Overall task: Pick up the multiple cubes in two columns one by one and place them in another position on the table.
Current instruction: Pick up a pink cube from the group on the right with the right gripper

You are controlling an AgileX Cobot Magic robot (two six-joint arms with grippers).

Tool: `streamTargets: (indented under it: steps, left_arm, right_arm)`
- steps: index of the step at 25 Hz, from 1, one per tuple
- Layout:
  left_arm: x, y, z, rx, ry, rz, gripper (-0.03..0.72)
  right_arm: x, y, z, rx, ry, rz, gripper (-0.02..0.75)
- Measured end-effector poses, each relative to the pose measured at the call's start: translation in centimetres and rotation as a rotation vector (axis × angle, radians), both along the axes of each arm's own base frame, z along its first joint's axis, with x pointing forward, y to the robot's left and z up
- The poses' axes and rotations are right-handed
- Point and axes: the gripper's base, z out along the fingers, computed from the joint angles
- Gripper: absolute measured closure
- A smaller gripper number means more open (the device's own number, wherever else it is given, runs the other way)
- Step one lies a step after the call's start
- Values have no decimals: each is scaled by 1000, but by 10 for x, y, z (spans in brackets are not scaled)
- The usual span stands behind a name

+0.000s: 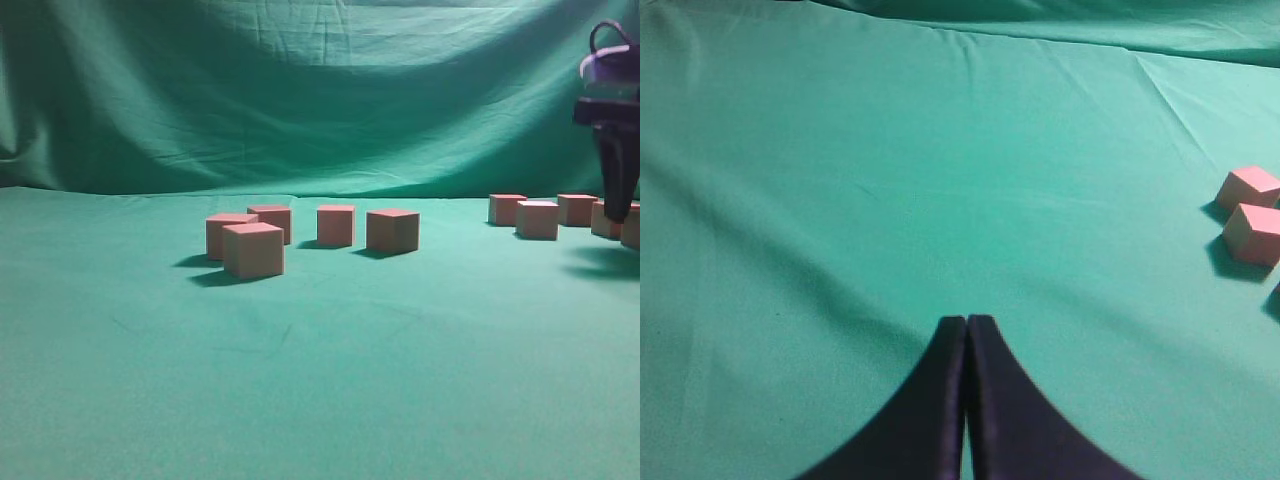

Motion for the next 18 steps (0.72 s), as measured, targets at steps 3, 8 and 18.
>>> streamTargets:
  steps: [3, 8, 18]
  left_arm:
    - [0, 0, 0, 0, 0, 0, 688]
    - [0, 0, 0, 0, 0, 0, 688]
    - [0, 0, 0, 0, 0, 0, 688]
  right_arm:
    - [4, 0, -10, -2, 1, 2, 180]
    - [5, 0, -13, -3, -5, 2, 332]
    - [4, 3, 6, 15, 88, 14, 471]
